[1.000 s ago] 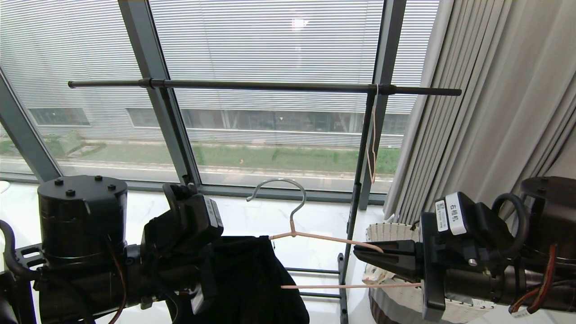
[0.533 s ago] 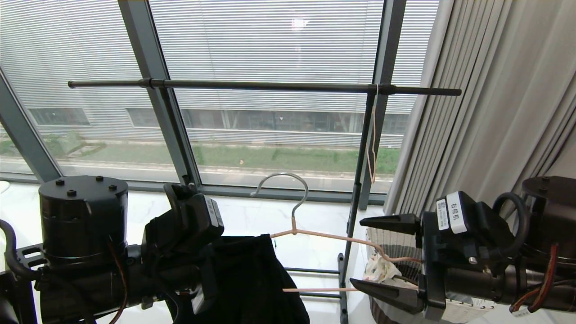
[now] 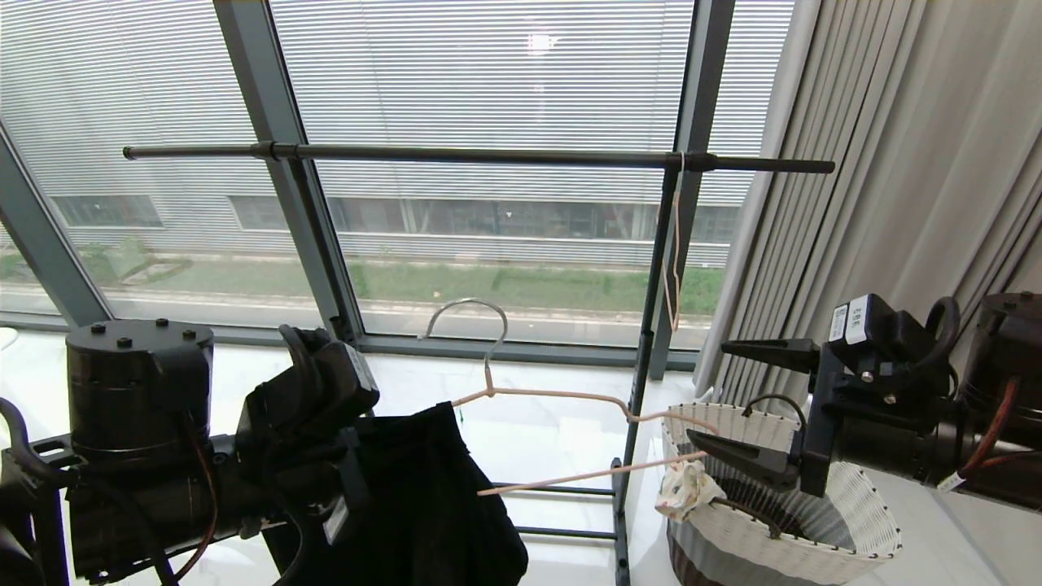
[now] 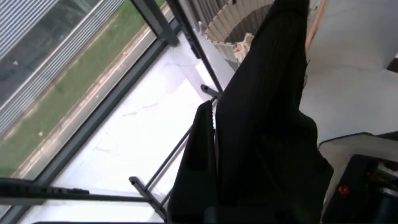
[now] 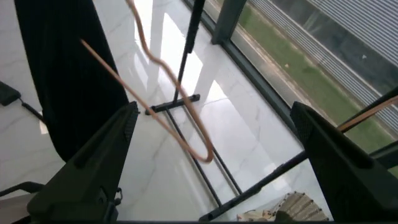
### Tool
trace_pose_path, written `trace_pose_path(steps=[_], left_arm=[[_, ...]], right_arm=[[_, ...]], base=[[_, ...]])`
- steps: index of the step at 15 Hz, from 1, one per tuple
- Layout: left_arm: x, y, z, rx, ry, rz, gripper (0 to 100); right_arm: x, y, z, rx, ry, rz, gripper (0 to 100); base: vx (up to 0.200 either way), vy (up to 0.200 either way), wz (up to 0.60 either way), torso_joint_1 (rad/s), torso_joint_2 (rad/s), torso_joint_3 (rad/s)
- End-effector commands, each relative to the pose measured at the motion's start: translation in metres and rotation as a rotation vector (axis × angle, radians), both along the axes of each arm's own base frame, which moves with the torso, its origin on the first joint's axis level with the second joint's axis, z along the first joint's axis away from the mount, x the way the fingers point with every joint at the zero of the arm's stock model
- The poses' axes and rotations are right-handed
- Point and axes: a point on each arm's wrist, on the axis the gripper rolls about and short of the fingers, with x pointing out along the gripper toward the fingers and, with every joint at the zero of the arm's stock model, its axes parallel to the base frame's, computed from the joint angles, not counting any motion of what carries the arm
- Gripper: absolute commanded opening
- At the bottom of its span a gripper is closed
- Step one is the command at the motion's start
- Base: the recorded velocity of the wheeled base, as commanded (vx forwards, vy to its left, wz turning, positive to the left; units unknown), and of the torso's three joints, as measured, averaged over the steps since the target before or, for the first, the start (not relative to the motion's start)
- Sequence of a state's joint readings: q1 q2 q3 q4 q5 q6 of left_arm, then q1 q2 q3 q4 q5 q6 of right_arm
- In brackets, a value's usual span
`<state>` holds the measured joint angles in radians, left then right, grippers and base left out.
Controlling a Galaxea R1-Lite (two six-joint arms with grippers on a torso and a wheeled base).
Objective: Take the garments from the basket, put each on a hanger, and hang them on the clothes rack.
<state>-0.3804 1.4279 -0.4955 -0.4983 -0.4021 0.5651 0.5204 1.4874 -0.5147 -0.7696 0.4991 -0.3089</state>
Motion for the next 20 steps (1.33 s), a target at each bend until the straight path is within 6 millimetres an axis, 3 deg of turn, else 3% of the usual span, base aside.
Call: trace_pose_path(steps=[1,4,7,10,14,17,20], left_arm=[[0.017,0.008,0.012,-0.072,0.014,0.097,0],[0.03,0.005,0.046,-0.192,-0.025,0.187,0],[0.03,-0.001,0.054,-0.203,-0.051,0.161,0],[0.03,-0.009,0.063,-0.217,-0.079,0.128,0],[0.028,-0.015,0.068,-0.225,-0.09,0.102,0],[0.023,-0.025,0.066,-0.222,-0.081,0.064,0],[0.019,-0.035,0.065,-0.214,-0.079,0.059,0]], right_arm=[[0.008,-0.007,-0.007,-0.011,0.028,-0.045,100],[0.017,-0.018,-0.013,0.061,0.177,-0.135,100],[0.019,-0.01,-0.021,0.102,0.291,-0.208,100],[0.023,0.03,-0.039,0.087,0.395,-0.236,100],[0.024,0.079,-0.054,0.035,0.403,-0.198,100],[0.035,0.101,-0.051,0.09,0.379,-0.189,100],[0.034,0.115,-0.054,0.087,0.364,-0.194,100]], base=[[0.0,0.0,0.0,0.0,0.0,0.0],[0.0,0.0,0.0,0.0,0.0,0.0],[0.0,0.0,0.0,0.0,0.0,0.0],[0.0,0.0,0.0,0.0,0.0,0.0],[0.0,0.0,0.0,0.0,0.0,0.0],[0.0,0.0,0.0,0.0,0.0,0.0],[0.0,0.0,0.0,0.0,0.0,0.0]])
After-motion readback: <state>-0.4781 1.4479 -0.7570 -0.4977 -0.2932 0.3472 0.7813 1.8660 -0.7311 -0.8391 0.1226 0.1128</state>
